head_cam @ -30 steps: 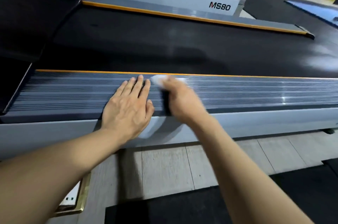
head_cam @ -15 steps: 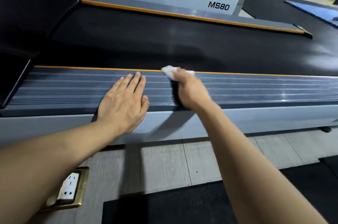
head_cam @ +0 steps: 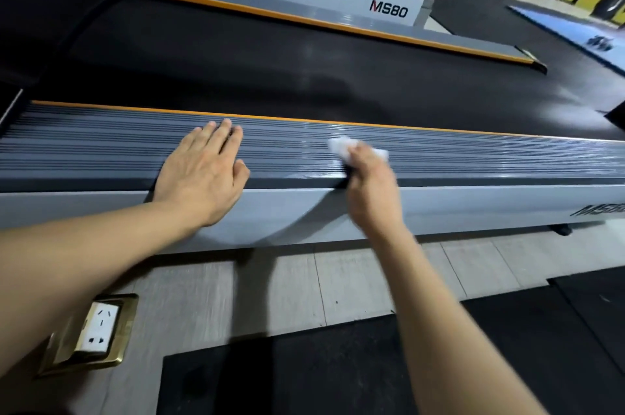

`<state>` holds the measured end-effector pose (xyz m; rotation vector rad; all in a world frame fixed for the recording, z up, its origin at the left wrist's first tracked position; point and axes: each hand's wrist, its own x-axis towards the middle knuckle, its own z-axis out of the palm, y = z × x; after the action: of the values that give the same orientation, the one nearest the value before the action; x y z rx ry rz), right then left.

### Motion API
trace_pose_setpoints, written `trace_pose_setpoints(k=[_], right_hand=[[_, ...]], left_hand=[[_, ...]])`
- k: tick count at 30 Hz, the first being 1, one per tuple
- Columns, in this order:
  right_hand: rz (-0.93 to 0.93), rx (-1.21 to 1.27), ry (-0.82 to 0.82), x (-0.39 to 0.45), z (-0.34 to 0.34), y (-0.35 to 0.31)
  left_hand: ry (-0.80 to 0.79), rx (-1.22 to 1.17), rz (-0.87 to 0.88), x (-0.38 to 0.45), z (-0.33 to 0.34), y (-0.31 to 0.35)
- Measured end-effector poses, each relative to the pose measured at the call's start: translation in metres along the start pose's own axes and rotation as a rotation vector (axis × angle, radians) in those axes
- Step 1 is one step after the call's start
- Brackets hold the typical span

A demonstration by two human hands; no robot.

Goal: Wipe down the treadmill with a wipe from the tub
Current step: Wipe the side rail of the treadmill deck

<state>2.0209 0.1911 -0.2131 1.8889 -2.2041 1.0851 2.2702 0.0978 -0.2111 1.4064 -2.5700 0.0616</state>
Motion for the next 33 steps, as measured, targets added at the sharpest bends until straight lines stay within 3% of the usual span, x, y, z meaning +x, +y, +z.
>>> trace_pose_setpoints(k=[3, 6, 10, 13, 16, 18, 20, 23, 25, 29, 31, 33], right_hand=[[-0.178, 0.033, -0.076, -0.022, 0.036, -0.051], [-0.217, 0.018, -0.140, -0.032, 0.030, -0.039], [0.012, -0.069, 0.027, -0.021, -0.030, 0.051], [0.198, -0.178, 0.026, -0.010, -0.074, 0.112], [0.323, -0.205, 0.089, 0.001, -0.089, 0.127], [0.191, -0.073, 0.055, 0.002, -0.072, 0.103], [-0.019, 0.034, -0.091, -0.003, -0.044, 0.078], [-0.161, -0.001, -0.204, 0.004, -0.039, 0.081], [-0.017, -0.002, -0.139, 0.022, -0.066, 0.118], [0.509, -0.231, -0.034, 0.044, -0.111, 0.187], [0.436, -0.221, -0.018, 0.052, -0.095, 0.165], [0.123, -0.021, -0.123, 0.058, -0.068, 0.127]], left_hand=[[0.022, -0.035, 0.031, -0.001, -0.002, 0.016], [0.026, -0.068, 0.154, 0.006, -0.005, 0.044], [-0.003, -0.098, 0.265, 0.020, -0.004, 0.084], [-0.031, -0.095, 0.310, 0.030, 0.000, 0.111], [-0.058, -0.089, 0.306, 0.046, 0.003, 0.140], [-0.059, -0.093, 0.286, 0.061, 0.008, 0.157], [-0.051, -0.093, 0.251, 0.076, 0.012, 0.171], [-0.064, -0.093, 0.199, 0.087, 0.019, 0.177], [-0.084, -0.081, 0.158, 0.088, 0.021, 0.179], [-0.104, -0.084, 0.134, 0.086, 0.021, 0.185], [-0.092, -0.078, 0.138, 0.086, 0.022, 0.185], [-0.069, -0.060, 0.144, 0.085, 0.023, 0.186]])
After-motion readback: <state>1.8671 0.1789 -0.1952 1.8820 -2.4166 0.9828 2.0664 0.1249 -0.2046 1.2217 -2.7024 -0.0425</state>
